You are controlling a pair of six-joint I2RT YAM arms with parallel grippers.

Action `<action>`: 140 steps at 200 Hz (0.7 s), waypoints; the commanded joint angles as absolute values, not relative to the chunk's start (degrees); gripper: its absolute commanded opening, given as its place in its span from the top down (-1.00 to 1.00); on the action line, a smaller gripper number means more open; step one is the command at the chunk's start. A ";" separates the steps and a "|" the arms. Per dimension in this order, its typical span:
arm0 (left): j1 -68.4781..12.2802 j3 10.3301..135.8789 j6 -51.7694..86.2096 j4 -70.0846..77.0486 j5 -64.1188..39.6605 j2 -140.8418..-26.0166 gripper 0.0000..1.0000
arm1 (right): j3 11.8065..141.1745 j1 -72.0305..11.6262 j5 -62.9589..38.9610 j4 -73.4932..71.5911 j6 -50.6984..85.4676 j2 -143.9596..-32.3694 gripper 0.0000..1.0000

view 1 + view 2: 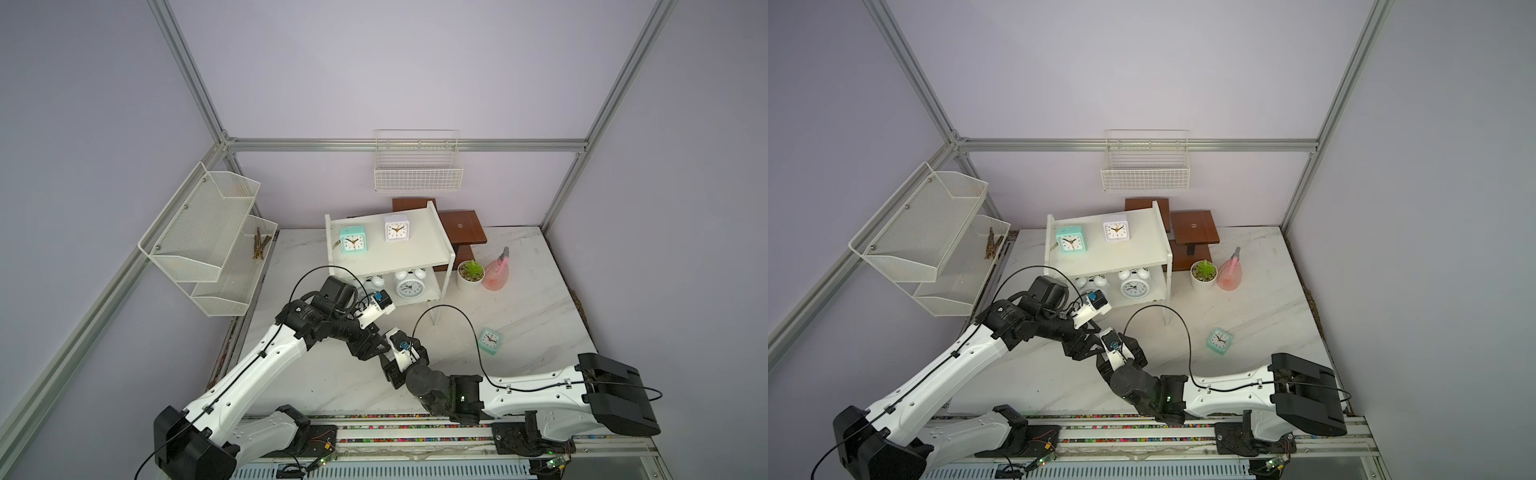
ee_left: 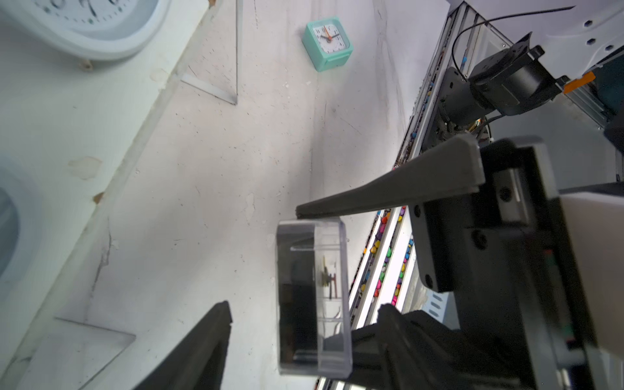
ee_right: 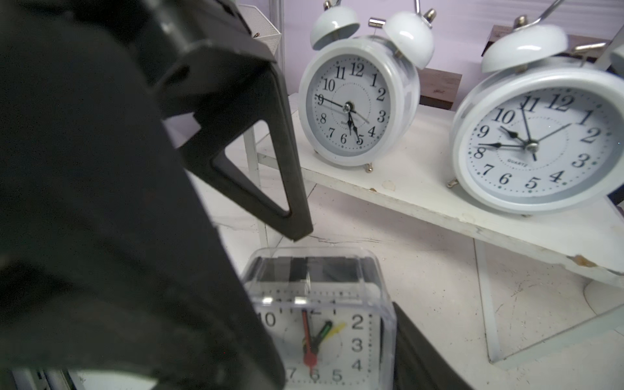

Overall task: Place the alarm clocks on the shelf by style
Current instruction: Pick up the alarm from the center of the board, then place the alarm on the shelf.

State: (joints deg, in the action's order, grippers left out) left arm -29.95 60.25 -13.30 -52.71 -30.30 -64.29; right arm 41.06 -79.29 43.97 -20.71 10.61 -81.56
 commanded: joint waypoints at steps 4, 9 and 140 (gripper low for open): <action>-27.45 58.38 -14.32 -50.52 -29.97 -61.25 -0.54 | 40.19 -78.82 46.43 -18.99 10.38 -76.86 0.10; -26.82 58.08 -14.40 -50.22 -30.12 -60.81 -0.55 | 40.17 -78.79 46.92 -18.46 10.24 -76.07 0.10; -22.59 43.84 -21.11 -38.62 -27.61 -52.51 -0.61 | 67.33 -77.78 51.43 -3.31 7.22 -71.77 0.15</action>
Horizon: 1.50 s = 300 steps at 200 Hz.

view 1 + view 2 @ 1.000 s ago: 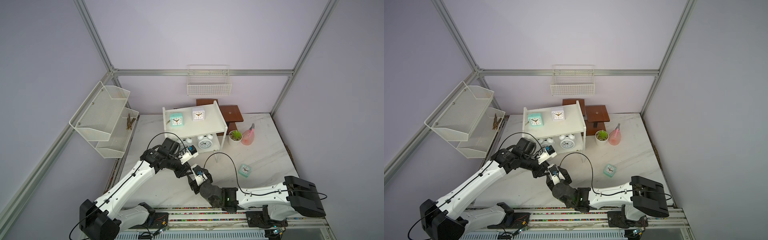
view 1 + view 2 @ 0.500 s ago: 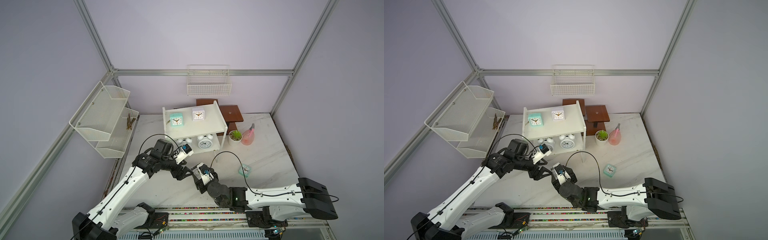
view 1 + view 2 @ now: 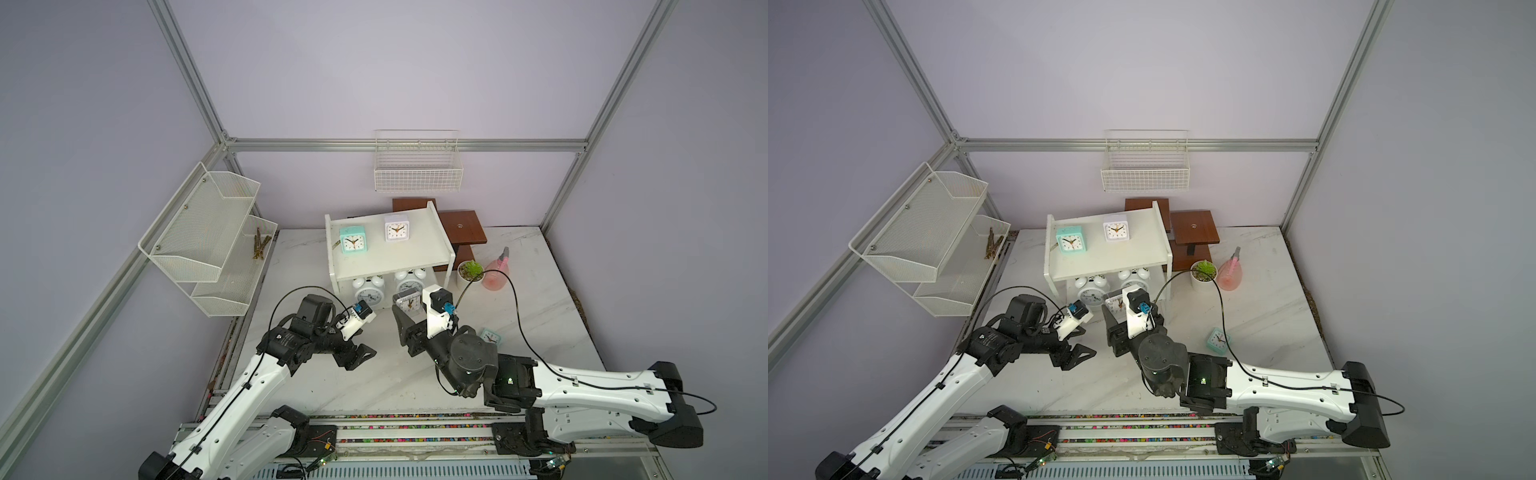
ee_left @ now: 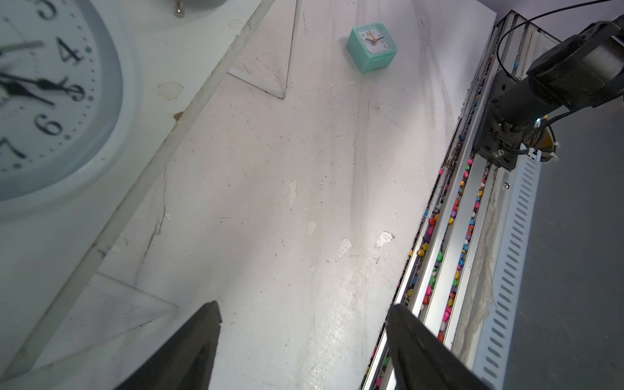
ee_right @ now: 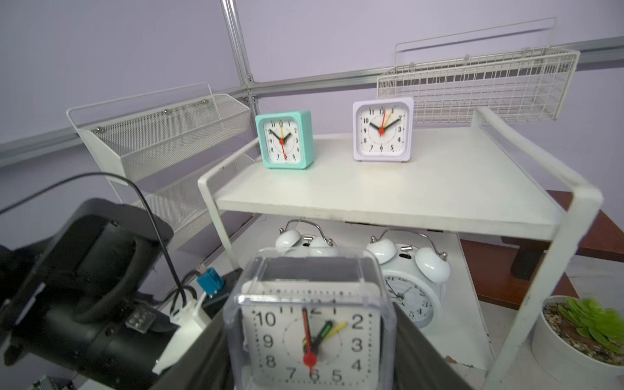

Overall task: Place the alarm clocks on the shelf by style
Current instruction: Place the alarm on the shelf.

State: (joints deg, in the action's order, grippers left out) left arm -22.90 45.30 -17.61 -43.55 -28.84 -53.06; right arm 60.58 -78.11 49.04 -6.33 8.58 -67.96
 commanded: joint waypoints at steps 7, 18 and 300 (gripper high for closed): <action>-22.59 43.23 -21.69 -38.20 -27.20 -52.79 -0.61 | 69.67 -77.61 52.12 -2.86 7.21 -73.62 0.16; -22.59 42.76 -21.88 -37.80 -26.61 -53.29 -0.61 | 73.59 -77.43 52.70 -2.42 7.12 -76.46 0.16; -22.76 39.03 -22.50 -36.04 -26.24 -50.47 -0.65 | 92.75 -72.60 57.88 -23.56 -6.77 -106.39 0.14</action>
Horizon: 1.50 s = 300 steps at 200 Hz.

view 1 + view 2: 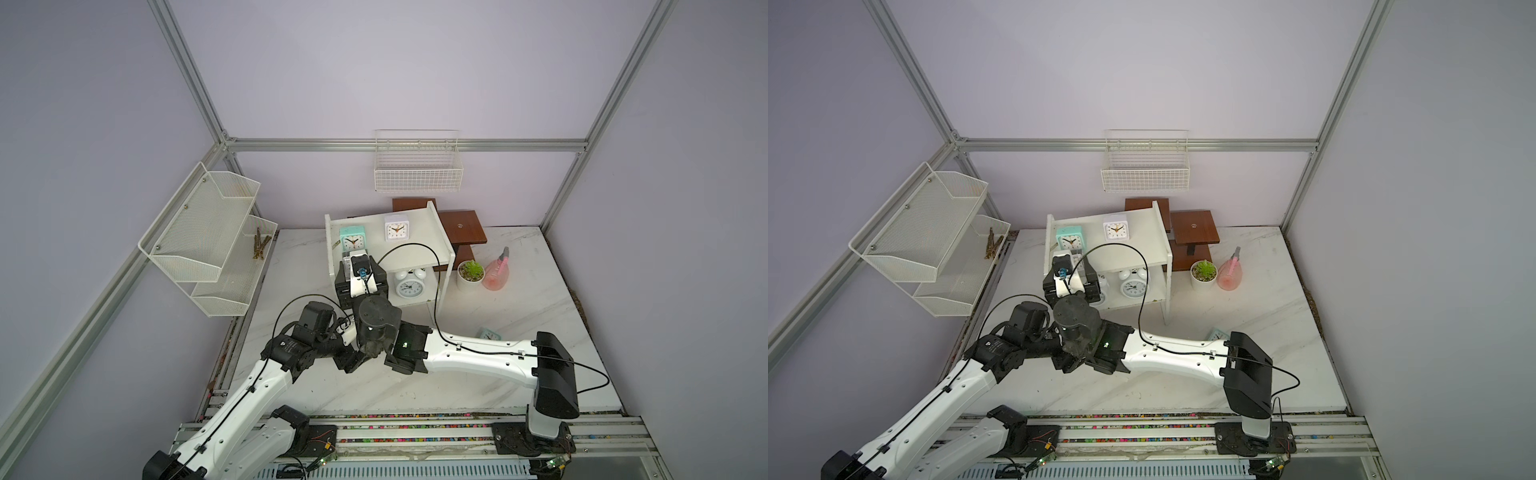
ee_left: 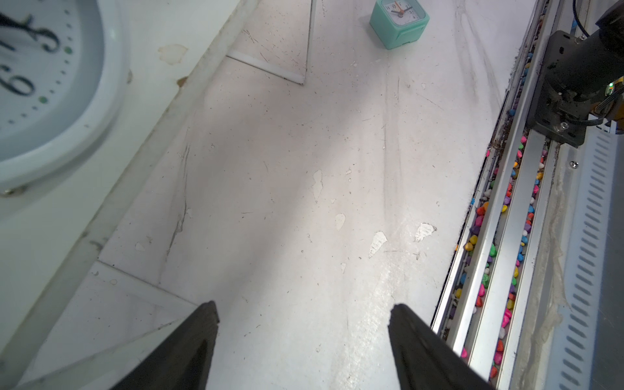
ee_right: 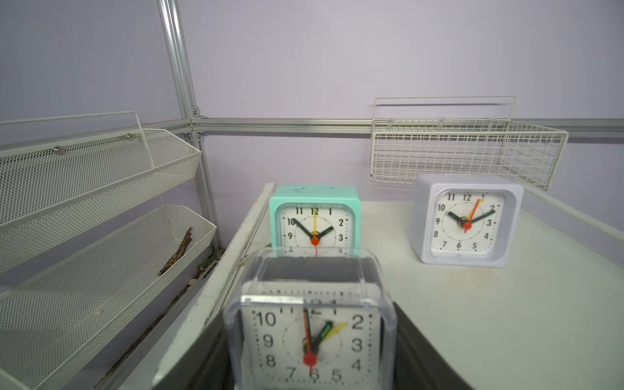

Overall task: Place the alarm clocks on the shelf by style
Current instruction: Place the alarm on the shelf.

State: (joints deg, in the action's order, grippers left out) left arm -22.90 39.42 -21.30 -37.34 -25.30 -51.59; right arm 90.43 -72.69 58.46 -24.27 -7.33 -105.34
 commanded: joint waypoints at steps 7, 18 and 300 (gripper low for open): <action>-22.76 39.02 -22.50 -36.06 -26.22 -50.39 -0.65 | 92.90 -72.59 57.83 -23.44 -6.83 -106.49 0.13; -22.76 39.00 -22.46 -36.03 -26.25 -50.28 -0.65 | 92.99 -72.60 57.83 -23.42 -6.81 -106.69 0.11; -22.75 38.92 -22.32 -35.95 -27.00 -50.83 -0.67 | 94.42 -74.45 52.58 -3.23 -0.80 -93.55 -0.99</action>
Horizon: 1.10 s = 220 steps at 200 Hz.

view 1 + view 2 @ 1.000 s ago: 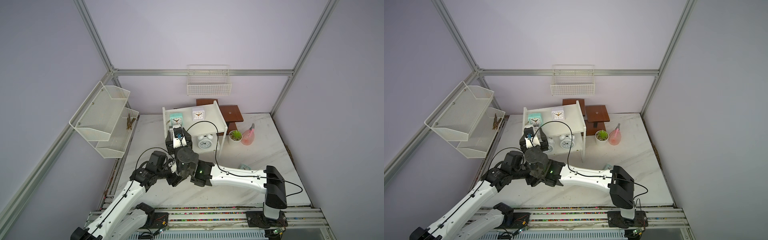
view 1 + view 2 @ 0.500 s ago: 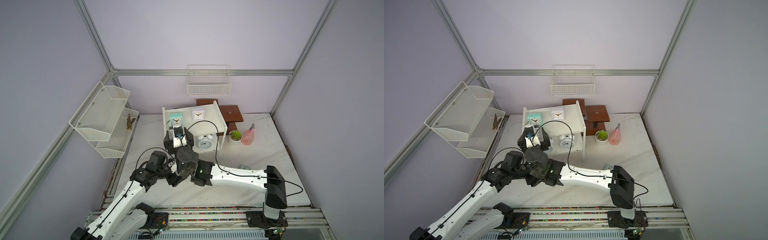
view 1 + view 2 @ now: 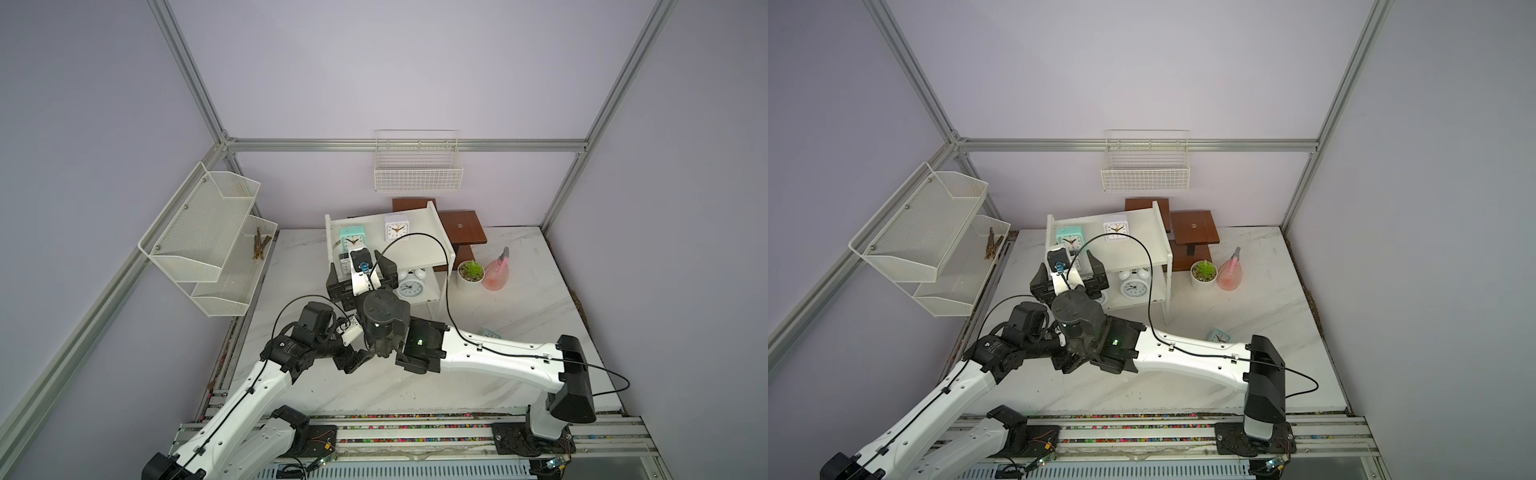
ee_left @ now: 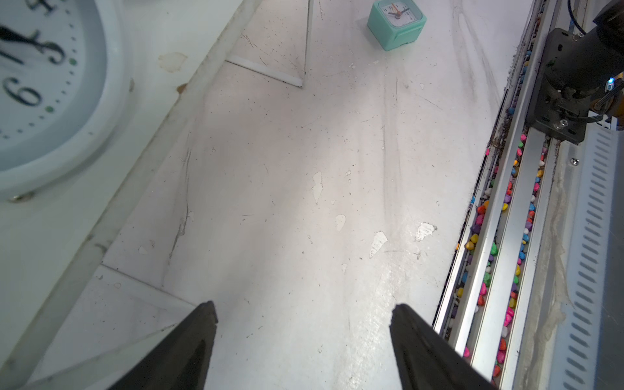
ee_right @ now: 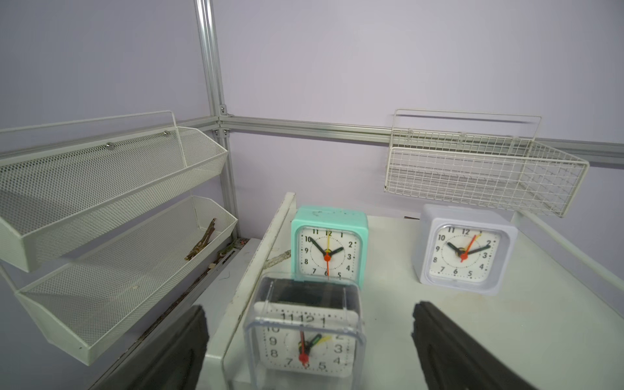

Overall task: Place the alarm clocks on the shelf by style
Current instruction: Place the alarm on the shelf, then pick up the alarm from the center of the board.

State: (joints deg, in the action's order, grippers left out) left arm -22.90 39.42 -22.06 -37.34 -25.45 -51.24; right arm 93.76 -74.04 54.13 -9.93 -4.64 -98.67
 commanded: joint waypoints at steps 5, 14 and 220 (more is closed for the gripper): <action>-22.76 38.94 -22.35 -35.89 -27.00 -50.74 -0.67 | 93.73 -74.44 52.30 -2.05 0.12 -92.53 -0.99; -22.76 38.94 -22.32 -35.93 -26.98 -50.63 -0.67 | 92.38 -74.44 52.17 0.04 2.07 -90.71 -0.99; -22.96 38.50 -24.39 -36.86 -32.40 -46.26 -0.72 | 44.22 -62.65 33.09 36.19 52.92 -62.76 -0.99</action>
State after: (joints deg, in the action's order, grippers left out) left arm -22.90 39.40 -22.57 -37.41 -29.19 -47.66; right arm 48.56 -67.18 38.33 33.67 46.13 -63.83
